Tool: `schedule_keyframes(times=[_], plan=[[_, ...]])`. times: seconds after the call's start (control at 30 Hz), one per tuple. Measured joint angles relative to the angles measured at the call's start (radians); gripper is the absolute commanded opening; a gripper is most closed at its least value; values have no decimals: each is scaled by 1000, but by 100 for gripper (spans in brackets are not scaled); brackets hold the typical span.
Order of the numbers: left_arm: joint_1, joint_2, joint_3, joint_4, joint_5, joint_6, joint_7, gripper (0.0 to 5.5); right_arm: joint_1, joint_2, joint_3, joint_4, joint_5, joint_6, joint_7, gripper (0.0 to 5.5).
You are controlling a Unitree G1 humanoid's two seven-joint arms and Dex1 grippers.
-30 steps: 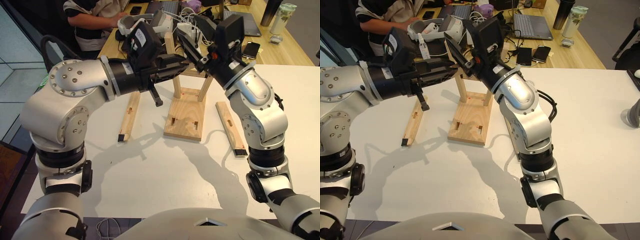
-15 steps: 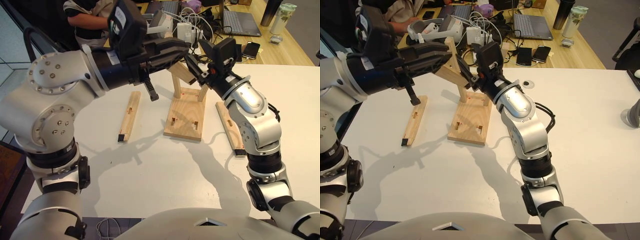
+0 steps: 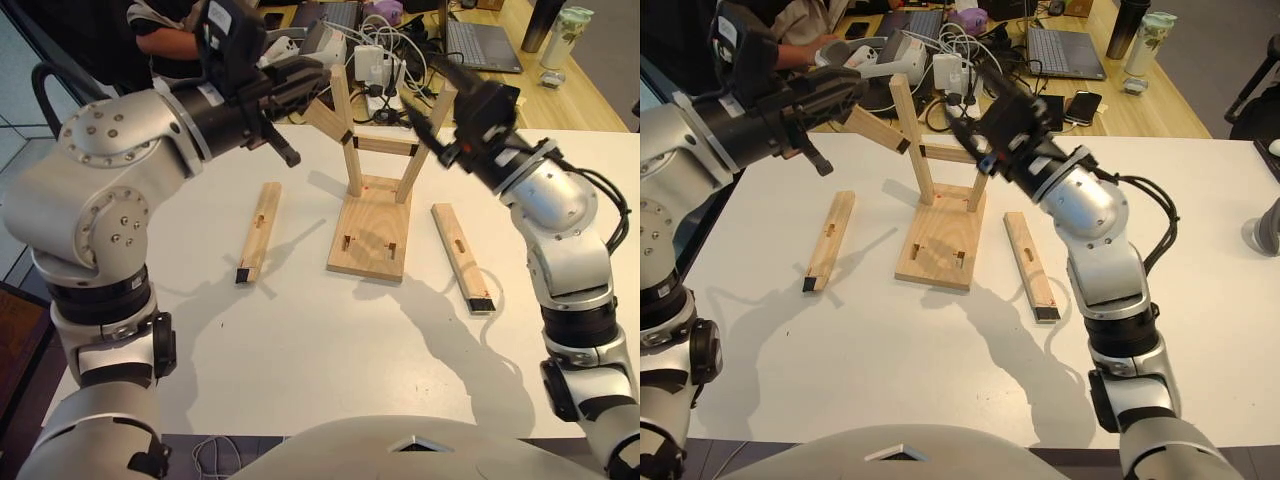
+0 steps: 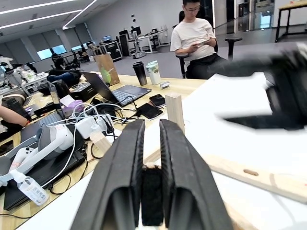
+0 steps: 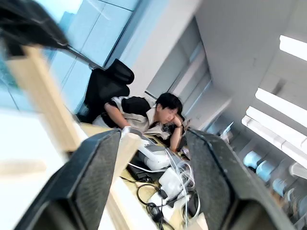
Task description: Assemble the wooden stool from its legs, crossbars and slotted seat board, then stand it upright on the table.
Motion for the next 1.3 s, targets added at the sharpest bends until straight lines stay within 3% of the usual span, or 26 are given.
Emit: schedule_keyframes(times=[0.1, 0.33, 0.8, 1.23, 1.3], plan=[[-35, -35, -2, 8, -6, 23, 30, 35, 2, 17, 86, 38, -127, -62, -27, 348], [-55, -69, -22, -11, -49, 81, 38, 35, -44, 96, 111, 127, -342, -56, -158, 351], [-65, -85, -31, -17, -71, 91, 56, 35, -36, 168, 142, 161, -313, -50, -66, 351], [-65, -69, -52, -17, -57, 90, 54, 35, -32, 195, 107, 178, -293, -49, -69, 145], [-64, -66, -61, -17, -51, 88, 54, 35, -32, 195, 96, 183, -287, -49, -71, 136]])
